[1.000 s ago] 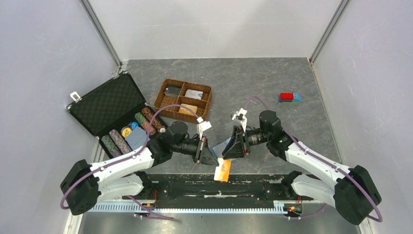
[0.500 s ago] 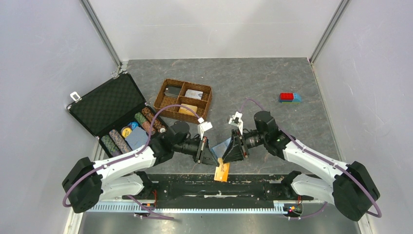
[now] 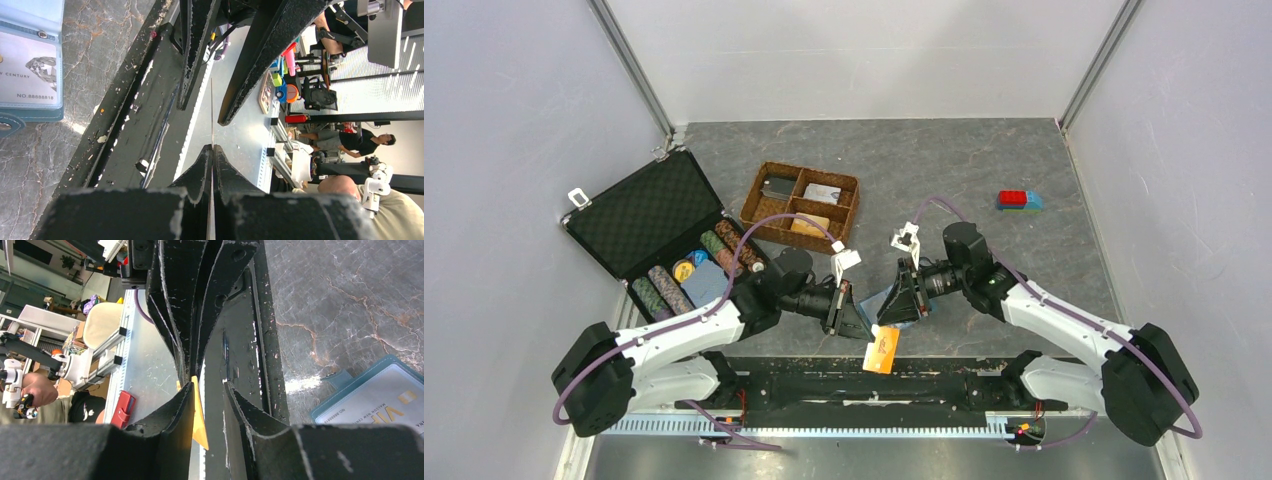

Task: Take the credit cards out of the card holder
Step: Place the credit card in the storage box.

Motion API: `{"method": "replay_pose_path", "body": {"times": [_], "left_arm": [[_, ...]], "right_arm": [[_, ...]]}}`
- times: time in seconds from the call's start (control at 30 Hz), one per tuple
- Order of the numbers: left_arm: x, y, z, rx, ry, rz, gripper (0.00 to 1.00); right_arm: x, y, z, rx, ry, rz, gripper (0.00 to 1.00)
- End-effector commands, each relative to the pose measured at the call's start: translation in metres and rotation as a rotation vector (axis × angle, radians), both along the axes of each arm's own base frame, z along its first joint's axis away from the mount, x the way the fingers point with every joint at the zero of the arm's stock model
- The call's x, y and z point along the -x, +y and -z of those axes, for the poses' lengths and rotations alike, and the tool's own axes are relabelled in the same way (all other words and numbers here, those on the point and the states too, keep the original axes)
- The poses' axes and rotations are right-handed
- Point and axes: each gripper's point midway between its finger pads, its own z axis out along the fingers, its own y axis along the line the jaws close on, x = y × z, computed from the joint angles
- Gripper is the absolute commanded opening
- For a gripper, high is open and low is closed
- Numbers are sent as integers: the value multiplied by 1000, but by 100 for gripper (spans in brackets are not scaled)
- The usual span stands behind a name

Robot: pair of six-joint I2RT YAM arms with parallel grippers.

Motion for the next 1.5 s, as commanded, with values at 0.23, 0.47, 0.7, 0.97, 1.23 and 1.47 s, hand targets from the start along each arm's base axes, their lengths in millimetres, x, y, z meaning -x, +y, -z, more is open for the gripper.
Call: {"method": "replay_pose_path", "body": {"times": [0.23, 0.47, 0.7, 0.97, 1.23, 1.47], "left_arm": [[-1, -6, -17, 64, -82, 48, 2], [-3, -6, -16, 58, -86, 45, 2], [-5, -4, -16, 49, -105, 28, 2], [-8, -2, -17, 47, -111, 6, 2], [-55, 26, -24, -108, -202, -262, 58], [-129, 122, -69, -412, -472, -830, 100]], "right_arm": [[5, -2, -13, -47, -46, -31, 29], [7, -4, -5, -19, -53, -39, 27], [13, -3, -1, -4, -56, -61, 28], [14, -1, -9, -25, -73, -89, 0], [-12, 7, -15, -10, -77, 38, 0], [-72, 28, -36, -53, -58, 328, 0]]}}
